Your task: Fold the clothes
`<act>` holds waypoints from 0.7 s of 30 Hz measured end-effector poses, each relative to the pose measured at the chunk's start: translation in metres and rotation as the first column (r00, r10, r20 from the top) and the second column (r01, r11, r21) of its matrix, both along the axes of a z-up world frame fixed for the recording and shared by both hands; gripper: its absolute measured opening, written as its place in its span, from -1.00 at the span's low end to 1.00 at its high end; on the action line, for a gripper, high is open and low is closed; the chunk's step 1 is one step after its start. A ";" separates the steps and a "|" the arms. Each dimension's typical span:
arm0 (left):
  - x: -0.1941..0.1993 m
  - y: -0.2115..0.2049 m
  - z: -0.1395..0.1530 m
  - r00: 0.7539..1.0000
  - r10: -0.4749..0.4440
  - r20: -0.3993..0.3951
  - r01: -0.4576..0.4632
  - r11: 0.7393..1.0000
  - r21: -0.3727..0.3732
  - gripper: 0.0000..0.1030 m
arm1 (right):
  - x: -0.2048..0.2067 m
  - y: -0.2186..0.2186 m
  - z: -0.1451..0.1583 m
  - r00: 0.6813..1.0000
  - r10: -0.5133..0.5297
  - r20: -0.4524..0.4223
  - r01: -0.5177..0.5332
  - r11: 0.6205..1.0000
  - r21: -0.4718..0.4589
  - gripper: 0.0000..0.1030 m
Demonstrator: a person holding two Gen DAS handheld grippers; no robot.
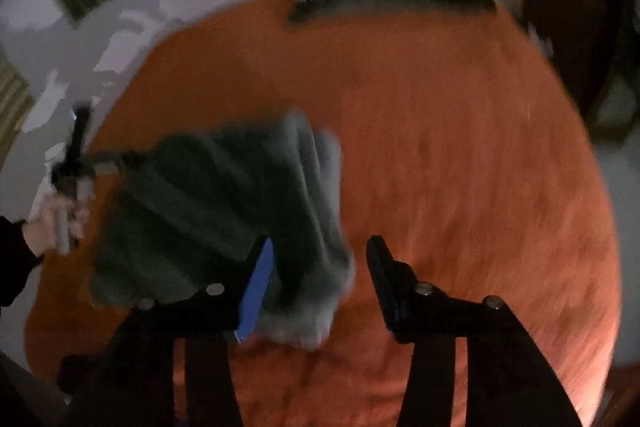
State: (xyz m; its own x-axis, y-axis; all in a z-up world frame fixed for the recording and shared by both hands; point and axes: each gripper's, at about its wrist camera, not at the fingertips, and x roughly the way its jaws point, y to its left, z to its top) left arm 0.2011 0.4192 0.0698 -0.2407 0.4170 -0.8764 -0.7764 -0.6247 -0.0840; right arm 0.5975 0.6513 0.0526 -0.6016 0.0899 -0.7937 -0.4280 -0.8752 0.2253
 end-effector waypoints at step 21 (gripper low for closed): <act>0.114 -0.094 -0.035 0.987 -0.163 0.011 0.163 0.987 0.007 0.52 | -0.137 0.081 -0.030 0.999 -0.005 0.049 0.011 0.993 -0.120 -0.94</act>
